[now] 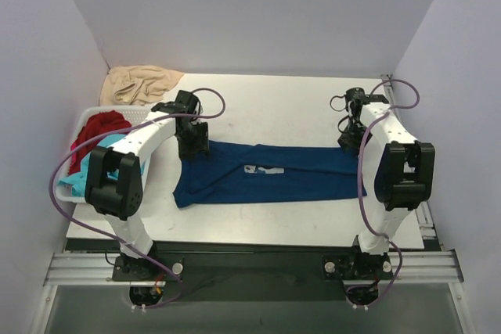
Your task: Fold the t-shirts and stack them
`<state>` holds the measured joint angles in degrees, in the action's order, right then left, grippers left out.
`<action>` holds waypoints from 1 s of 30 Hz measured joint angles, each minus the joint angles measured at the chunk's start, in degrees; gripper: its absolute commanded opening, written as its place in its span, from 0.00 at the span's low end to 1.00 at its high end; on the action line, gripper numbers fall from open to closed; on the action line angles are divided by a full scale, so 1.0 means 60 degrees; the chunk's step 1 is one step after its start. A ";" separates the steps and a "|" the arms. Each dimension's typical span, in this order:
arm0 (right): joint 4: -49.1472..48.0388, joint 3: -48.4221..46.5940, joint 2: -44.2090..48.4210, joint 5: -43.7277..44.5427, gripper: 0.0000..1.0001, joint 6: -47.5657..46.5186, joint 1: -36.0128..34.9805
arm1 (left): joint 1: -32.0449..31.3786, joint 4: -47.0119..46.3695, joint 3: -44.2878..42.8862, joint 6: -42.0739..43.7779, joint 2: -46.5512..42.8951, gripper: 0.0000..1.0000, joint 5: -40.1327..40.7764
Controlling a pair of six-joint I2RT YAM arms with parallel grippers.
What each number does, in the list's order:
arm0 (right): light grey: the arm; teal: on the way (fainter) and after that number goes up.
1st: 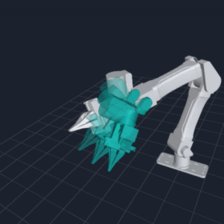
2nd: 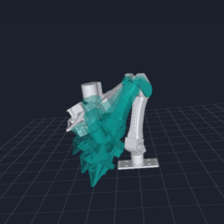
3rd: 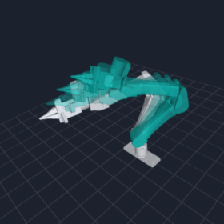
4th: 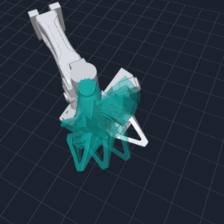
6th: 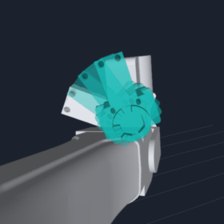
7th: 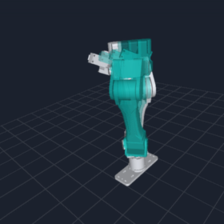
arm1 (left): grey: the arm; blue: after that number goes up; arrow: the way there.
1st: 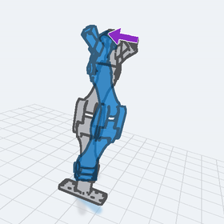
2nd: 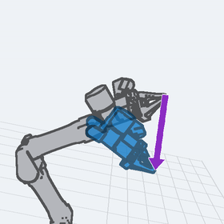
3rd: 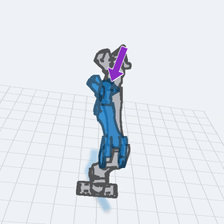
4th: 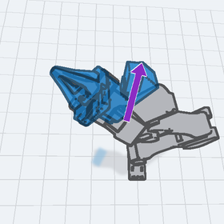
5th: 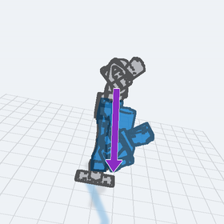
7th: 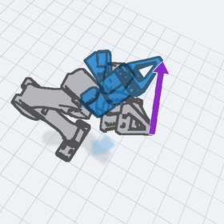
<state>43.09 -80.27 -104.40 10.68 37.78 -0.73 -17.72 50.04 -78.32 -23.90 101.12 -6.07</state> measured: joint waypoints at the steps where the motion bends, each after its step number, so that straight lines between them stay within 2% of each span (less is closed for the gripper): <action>1: 0.0000 -0.0029 -0.0047 -0.0004 0.30 0.0015 -0.0066 | -0.0062 -0.0102 -0.0062 0.0036 0.0178 0.57 -0.0087; 8: 0.0033 -0.0047 -0.0302 -0.0025 0.30 0.0069 -0.0146 | -0.0353 -0.0634 -0.0226 0.0157 0.1333 0.55 -0.0368; 22: 0.0117 -0.0091 -0.0393 -0.0091 0.30 0.0069 -0.0204 | -0.0361 -0.1574 -0.0707 0.0350 0.2095 0.54 -0.0393; 26: 0.0138 -0.0095 -0.0404 -0.0102 0.29 0.0069 -0.0208 | -0.0361 -0.1661 -0.0707 0.0353 0.2208 0.44 -0.0393; 29: 0.0146 -0.0109 -0.0426 -0.0102 0.29 0.0069 -0.0208 | -0.0361 -0.1665 -0.0707 0.0353 0.2240 0.31 -0.0426; 30: 0.0149 -0.0109 -0.0452 -0.0098 0.29 0.0073 -0.0208 | -0.0361 -0.1668 -0.0707 0.0368 0.2240 0.23 -0.0459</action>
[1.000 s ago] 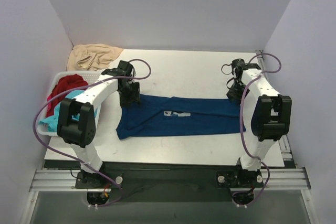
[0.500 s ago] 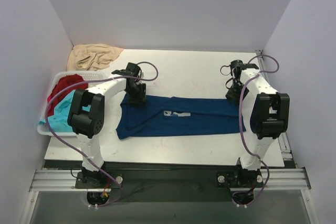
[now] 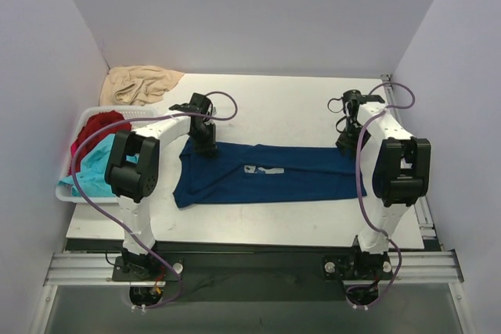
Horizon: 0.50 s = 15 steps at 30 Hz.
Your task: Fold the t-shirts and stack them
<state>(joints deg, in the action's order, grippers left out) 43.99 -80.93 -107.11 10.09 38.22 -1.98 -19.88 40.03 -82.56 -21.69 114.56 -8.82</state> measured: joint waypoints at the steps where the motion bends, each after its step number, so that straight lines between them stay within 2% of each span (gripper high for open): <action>1: 0.0007 -0.0007 -0.0033 -0.0004 0.29 0.0000 0.0000 | 0.0000 0.0004 0.0000 0.0000 0.0000 0.18 -0.0022; 4: 0.0011 -0.0022 -0.0131 -0.0004 0.29 0.0000 0.0000 | 0.0000 0.0007 0.0000 0.0022 0.0000 0.00 -0.0113; 15: 0.0029 -0.0051 -0.0222 -0.0004 0.28 0.0069 -0.0058 | -0.0091 0.0368 -0.0106 0.0233 -0.0317 0.00 -0.0528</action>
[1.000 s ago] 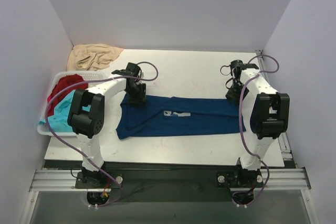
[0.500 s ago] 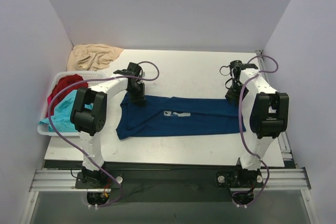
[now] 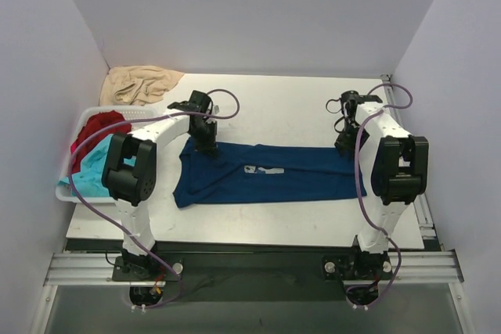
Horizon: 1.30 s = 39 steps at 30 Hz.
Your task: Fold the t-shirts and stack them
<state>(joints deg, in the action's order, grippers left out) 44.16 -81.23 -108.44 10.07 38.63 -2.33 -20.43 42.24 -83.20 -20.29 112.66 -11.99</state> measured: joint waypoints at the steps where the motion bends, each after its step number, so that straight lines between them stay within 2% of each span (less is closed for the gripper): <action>1: 0.0000 0.0000 0.0000 0.0000 0.28 0.0004 -0.0015 | -0.0029 0.0084 -0.0015 0.0018 -0.0120 0.00 -0.0040; 16: 0.0004 0.0000 -0.0036 0.0004 0.27 0.0029 -0.0138 | -0.0987 0.1228 0.0270 0.0729 -0.1996 0.00 -0.0386; 28: 0.0000 0.0000 -0.0280 0.0004 0.26 0.0029 -0.0266 | -0.1778 0.2350 0.0831 0.1166 -0.2120 0.00 -0.0382; 36: 0.0000 0.0000 -0.0288 0.0007 0.25 0.0026 -0.0317 | -0.1858 0.2568 0.0827 0.1373 -0.2076 0.00 -0.0634; 39: 0.0004 0.0000 -0.0288 0.0007 0.25 0.0026 -0.0317 | -0.1869 0.2637 0.0827 0.1453 -0.2058 0.20 -0.0637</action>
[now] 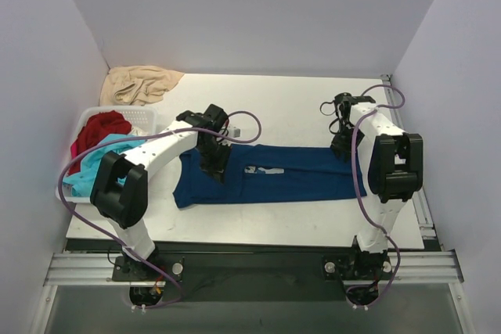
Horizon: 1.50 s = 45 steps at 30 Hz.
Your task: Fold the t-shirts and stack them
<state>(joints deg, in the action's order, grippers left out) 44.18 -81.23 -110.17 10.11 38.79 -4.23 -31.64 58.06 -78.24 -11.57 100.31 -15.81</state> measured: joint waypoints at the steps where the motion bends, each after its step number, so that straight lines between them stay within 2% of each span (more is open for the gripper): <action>1: 0.0000 0.0000 0.0000 0.0004 0.25 0.0000 0.0000 | -0.0007 0.0015 0.0000 0.0011 0.0000 0.35 0.0025; 4: -0.0004 0.0000 0.0000 0.0004 0.26 -0.0025 -0.0033 | -0.0026 0.0011 0.0000 -0.0047 -0.0004 0.52 0.0280; 5: 0.0004 -0.0007 0.0000 0.0011 0.27 -0.0040 -0.0047 | -0.0033 0.0000 0.0000 -0.0098 -0.0004 0.52 0.0412; 11: 0.0058 -0.0321 -0.0007 0.0025 0.33 -0.0397 -0.0357 | -0.0004 -0.0073 -0.0433 -0.0754 0.0484 0.51 0.1428; 19: -0.0015 -0.0841 -0.0233 -0.0634 0.35 -0.1129 -0.1038 | 0.0769 -0.0270 -0.2167 -0.1942 0.3231 0.42 0.2310; 26: -0.0051 -0.0896 -0.1220 -0.1829 0.35 -0.1606 -0.1107 | 0.1851 -0.0098 -0.2714 -0.2779 0.3796 0.39 0.2324; 33: 0.0189 -0.1126 -0.1796 -0.2579 0.33 -0.1818 -0.1100 | 0.2204 0.0510 -0.3712 -0.3049 0.4484 0.38 0.2109; 37: 0.0350 -0.1228 -0.1894 -0.2696 0.33 -0.1836 -0.1071 | 0.2310 0.1096 -0.4929 -0.3155 0.5249 0.38 0.1854; 45: 0.0528 -0.0827 -0.1741 -0.2932 0.33 -0.1792 -0.1111 | 0.2688 0.1810 -0.9227 -0.3639 0.7624 0.38 0.1005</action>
<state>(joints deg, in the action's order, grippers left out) 47.35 -86.19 -120.62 -7.49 28.03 -10.90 -15.51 68.93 -133.60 -33.41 146.06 -9.78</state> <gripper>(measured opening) 0.328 0.384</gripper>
